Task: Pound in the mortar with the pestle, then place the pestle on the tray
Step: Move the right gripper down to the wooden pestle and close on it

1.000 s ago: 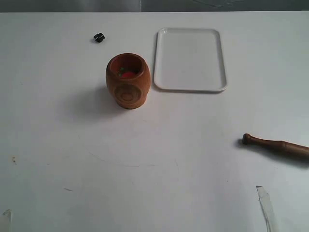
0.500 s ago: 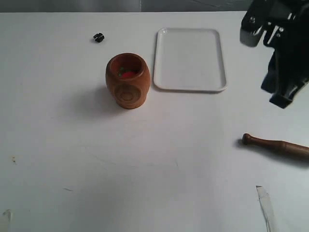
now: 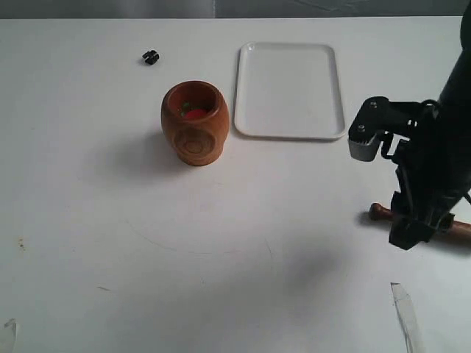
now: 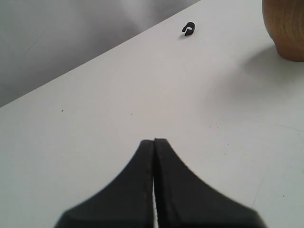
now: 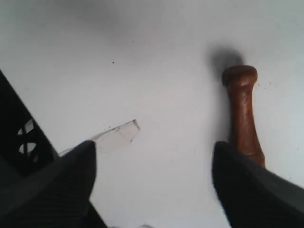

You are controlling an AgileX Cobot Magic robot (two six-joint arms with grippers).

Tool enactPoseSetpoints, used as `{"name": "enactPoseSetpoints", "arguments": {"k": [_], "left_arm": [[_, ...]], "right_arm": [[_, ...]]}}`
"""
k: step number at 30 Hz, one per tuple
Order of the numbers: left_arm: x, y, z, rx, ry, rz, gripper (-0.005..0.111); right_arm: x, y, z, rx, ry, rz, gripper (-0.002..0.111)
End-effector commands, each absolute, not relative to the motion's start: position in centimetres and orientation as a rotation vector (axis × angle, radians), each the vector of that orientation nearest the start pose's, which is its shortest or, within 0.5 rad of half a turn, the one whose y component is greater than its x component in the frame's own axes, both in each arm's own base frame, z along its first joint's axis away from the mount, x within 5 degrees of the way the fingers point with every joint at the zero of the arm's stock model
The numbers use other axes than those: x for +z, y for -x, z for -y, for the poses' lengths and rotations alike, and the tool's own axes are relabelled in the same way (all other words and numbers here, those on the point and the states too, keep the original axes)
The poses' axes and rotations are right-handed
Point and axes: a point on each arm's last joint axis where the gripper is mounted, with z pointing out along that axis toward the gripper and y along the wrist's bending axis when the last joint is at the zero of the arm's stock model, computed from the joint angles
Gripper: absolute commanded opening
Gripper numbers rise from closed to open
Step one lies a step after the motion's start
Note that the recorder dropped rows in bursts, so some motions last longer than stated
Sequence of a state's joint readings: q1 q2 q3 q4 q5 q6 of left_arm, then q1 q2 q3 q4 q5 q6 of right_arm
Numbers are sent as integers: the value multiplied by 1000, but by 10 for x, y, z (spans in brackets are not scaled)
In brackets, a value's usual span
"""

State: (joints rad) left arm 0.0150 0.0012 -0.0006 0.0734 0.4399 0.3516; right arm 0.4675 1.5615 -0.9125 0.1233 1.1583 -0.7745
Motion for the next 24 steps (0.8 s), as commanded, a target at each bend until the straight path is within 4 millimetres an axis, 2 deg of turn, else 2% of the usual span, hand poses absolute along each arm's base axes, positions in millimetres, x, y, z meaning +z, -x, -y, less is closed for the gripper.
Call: {"name": "enactPoseSetpoints", "arguments": {"k": [1,6,12,24], "left_arm": [[174,-51,-3,302,-361,-1897,0],[174,-51,-3,302,-361,-1897,0],[174,-51,-3,302,-361,-1897,0],[174,-51,-3,302,-361,-1897,0]], "right_arm": [[194,-226,-123,137,1762,-2584,76],[191,-235,-125,71,1729,-2506,75],[170,-238,-116,-74,1835,-2559,73],[141,-245,-115,-118,1905,-2612,63]]}}
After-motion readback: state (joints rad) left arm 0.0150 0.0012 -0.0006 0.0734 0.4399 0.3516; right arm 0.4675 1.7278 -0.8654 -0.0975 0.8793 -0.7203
